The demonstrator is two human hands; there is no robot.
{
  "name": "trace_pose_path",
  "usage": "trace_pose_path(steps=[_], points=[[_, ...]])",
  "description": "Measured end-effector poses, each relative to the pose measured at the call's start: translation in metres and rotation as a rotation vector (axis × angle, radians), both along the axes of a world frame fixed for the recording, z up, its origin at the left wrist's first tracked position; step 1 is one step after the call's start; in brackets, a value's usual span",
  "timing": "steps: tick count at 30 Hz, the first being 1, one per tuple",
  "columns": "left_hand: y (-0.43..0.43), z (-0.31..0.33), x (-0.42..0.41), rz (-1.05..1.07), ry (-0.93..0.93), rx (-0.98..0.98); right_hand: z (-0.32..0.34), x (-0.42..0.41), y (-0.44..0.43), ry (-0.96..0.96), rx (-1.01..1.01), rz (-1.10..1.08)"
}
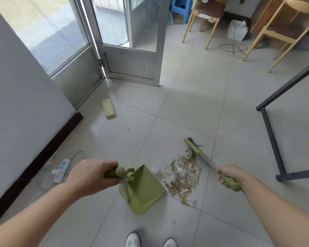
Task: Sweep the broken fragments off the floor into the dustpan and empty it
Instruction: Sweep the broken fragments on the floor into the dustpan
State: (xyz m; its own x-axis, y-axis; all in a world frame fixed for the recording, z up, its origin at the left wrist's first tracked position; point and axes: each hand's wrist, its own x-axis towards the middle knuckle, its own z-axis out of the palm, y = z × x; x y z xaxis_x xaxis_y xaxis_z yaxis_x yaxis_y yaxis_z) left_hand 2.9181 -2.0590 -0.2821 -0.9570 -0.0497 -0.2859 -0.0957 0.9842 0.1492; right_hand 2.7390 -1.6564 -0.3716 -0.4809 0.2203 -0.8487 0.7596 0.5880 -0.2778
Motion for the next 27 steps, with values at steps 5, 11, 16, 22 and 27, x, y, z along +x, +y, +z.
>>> trace_pose_path(steps=[5,11,16,22,27], points=[[0.0,-0.008,0.008,-0.017,0.019,0.017,0.007,0.026,0.002,-0.052,-0.026,0.068],[0.002,-0.011,0.012,-0.039,0.009,0.025,0.023,0.07,-0.004,-0.083,-0.08,0.126],[0.008,-0.008,0.012,-0.047,0.011,0.016,0.031,0.111,-0.028,-0.115,-0.164,0.092],[0.012,-0.009,0.009,-0.079,0.014,0.0,0.04,0.14,-0.046,-0.181,-0.28,0.089],[0.013,-0.01,0.008,-0.09,0.026,-0.005,0.045,0.16,-0.057,-0.261,-0.345,0.073]])
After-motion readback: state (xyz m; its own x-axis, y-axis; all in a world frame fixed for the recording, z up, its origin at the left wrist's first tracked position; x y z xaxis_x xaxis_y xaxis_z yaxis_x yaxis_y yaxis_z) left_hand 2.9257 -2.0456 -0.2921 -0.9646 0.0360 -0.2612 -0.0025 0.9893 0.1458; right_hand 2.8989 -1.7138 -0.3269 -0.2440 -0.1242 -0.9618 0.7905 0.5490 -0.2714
